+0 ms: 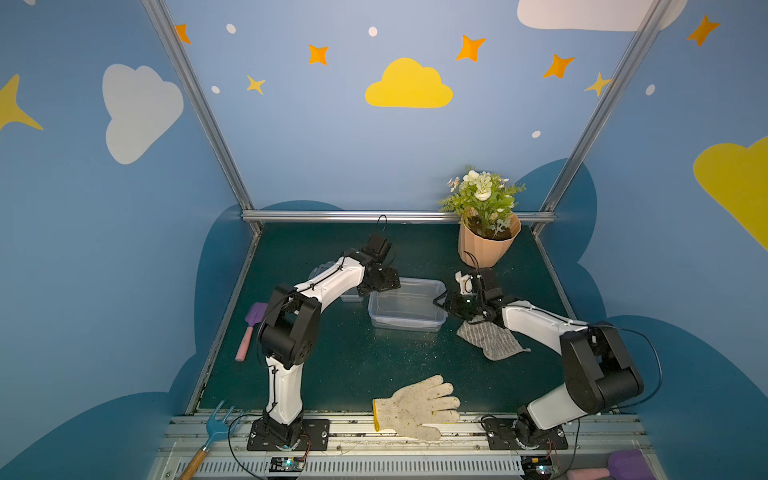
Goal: Wipe the insides of the lunch boxes
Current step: Move the lunch box to the center of the board.
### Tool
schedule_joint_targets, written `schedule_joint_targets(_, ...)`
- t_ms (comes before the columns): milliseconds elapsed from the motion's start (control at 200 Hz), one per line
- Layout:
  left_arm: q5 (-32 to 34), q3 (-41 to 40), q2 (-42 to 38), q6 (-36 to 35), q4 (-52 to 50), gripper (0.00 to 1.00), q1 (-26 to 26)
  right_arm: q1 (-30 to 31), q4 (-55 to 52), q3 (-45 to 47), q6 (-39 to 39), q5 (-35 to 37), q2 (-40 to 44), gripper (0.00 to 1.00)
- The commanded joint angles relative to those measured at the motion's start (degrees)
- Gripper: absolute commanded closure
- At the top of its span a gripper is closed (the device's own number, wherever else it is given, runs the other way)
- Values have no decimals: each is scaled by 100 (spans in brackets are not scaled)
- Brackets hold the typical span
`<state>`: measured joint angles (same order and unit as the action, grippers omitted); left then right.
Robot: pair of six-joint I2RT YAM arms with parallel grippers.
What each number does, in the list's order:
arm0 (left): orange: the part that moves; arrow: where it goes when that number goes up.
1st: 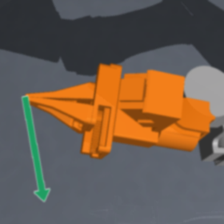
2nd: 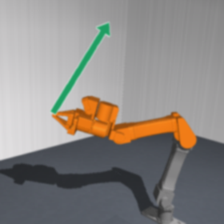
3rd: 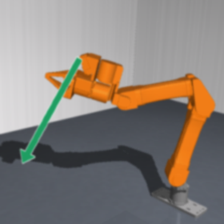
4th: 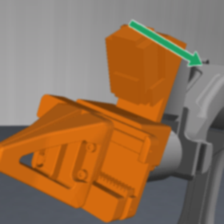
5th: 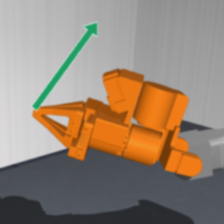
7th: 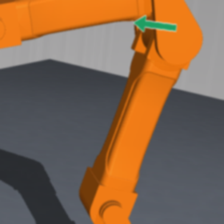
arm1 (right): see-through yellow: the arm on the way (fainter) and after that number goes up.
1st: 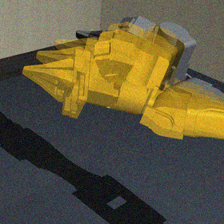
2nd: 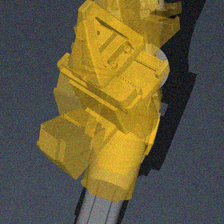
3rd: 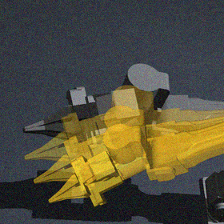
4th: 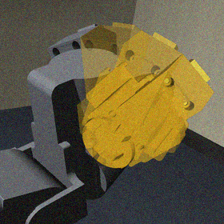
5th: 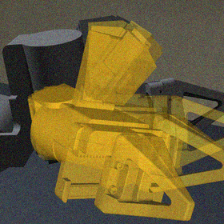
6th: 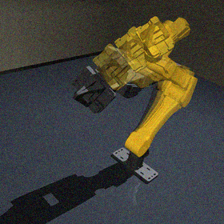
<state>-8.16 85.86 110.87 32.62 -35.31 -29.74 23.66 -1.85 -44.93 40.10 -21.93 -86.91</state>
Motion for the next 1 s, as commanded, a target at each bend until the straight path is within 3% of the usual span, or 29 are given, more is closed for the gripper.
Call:
schedule_joint_targets(0,-738,-526,-68,385,-319,9,-626,427,99,184,-217,-181,352,44)
schedule_joint_targets(75,-731,-822,-302,524,-235,8,-637,423,84,344,-173,-108,569,33)
schedule_joint_targets(290,-439,-1055,-825,564,-273,6,-639,326,-105,504,-223,-3,990,19)
schedule_joint_targets(386,-3,-948,-874,513,-364,6,-630,178,12,610,-156,-136,1179,16)
schedule_joint_targets(631,312,-697,-908,512,-492,6,-629,-617,642,1226,203,-853,1820,14)
schedule_joint_targets(786,368,-697,-870,530,-584,5,-630,-889,731,1506,339,-915,2155,13)
schedule_joint_targets(996,425,-738,-1050,647,-617,5,-644,-1130,1659,1963,718,-1290,1889,17)
